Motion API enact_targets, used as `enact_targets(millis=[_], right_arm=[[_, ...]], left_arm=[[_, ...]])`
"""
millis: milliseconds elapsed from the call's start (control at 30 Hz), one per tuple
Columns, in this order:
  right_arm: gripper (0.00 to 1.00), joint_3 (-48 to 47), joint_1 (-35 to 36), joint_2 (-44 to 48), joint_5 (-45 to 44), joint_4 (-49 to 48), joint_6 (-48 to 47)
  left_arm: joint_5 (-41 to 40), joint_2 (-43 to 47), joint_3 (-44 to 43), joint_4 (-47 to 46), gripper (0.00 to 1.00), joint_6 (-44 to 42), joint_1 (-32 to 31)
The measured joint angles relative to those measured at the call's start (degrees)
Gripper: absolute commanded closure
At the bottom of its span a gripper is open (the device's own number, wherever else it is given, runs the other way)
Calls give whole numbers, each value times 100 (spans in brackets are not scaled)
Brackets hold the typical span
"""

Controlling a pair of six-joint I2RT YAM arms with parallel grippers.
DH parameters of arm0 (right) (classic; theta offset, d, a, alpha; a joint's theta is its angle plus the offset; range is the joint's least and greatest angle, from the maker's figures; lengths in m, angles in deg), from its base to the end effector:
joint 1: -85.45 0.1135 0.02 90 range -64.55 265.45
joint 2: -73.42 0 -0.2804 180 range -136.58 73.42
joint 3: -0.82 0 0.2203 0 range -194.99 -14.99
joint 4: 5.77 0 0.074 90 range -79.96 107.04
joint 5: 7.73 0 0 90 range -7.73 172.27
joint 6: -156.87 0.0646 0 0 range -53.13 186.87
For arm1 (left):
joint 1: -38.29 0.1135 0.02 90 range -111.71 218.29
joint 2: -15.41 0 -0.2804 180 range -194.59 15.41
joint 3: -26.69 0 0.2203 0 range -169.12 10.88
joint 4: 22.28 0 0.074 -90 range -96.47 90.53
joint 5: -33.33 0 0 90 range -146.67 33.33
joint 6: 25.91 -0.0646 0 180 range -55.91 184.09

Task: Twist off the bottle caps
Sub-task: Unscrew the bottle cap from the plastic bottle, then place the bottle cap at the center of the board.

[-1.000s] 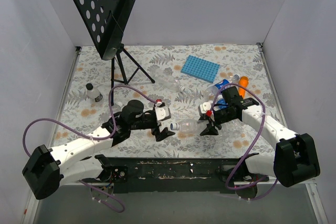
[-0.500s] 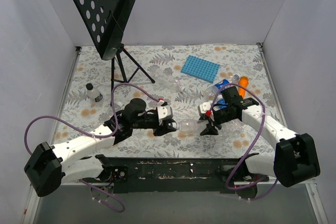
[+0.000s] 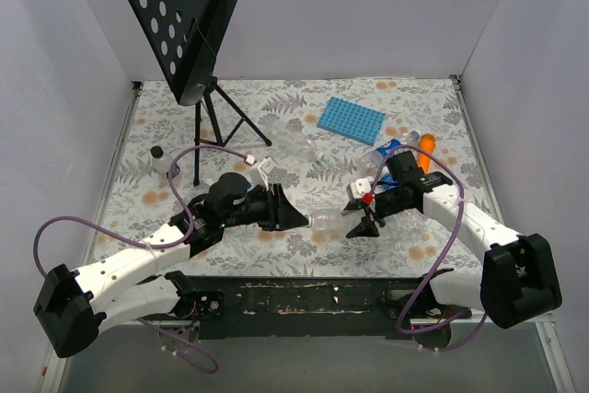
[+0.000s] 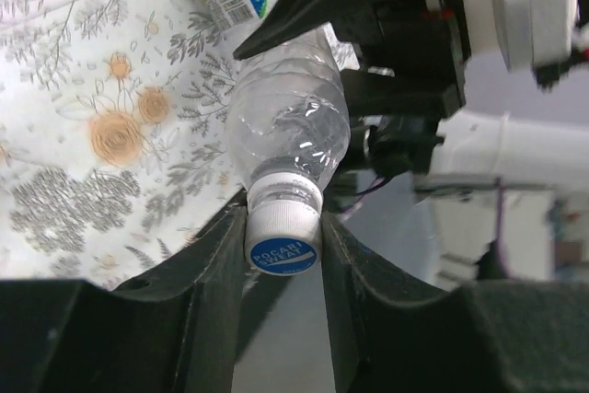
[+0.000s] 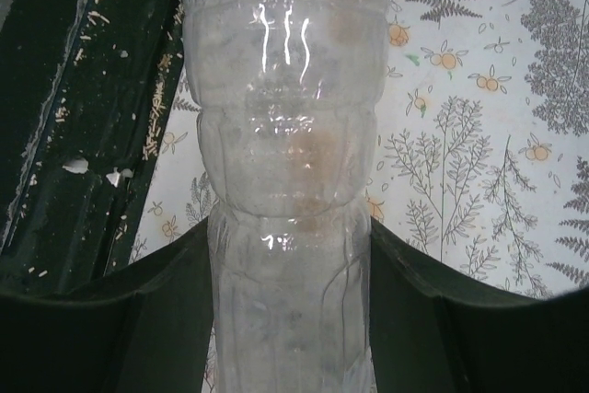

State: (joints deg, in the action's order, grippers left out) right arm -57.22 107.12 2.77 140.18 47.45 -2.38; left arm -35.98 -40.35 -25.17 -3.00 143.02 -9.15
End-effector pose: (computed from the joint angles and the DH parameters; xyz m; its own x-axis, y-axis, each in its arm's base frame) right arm 0.1530 0.1197 0.2311 0.1845 -0.4613 -0.8679 -0.9766 -0.1855 -0.1090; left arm 0.1222 -0.1669 0.2774 -0.9430 -0.3305 -0.0400 -0.0868 0.3601 -0.9289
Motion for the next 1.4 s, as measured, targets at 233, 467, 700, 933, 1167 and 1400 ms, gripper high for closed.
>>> enact_targets(millis=[233,467,700,933,1167,1400], right_arm=[[93,2,-42,0,-247,39,-2],[93,2,-70,4,-439,9,24],[93,2,-33,7,-387,107,24],[94,-33,-210,4,-114,297,31],[94,-234,-1237,85,409,219,487],[96,190,-2406,1082,210,-1547,2667]], left_arm=[[-201,-262,0,264,100,2645,125],[-470,-577,-302,704,100,3047,125],[-1305,254,-205,798,100,2149,197],[-1423,708,131,688,100,811,197],[-1290,111,96,560,100,-444,109],[-1589,-1285,-951,518,100,-1379,-385]])
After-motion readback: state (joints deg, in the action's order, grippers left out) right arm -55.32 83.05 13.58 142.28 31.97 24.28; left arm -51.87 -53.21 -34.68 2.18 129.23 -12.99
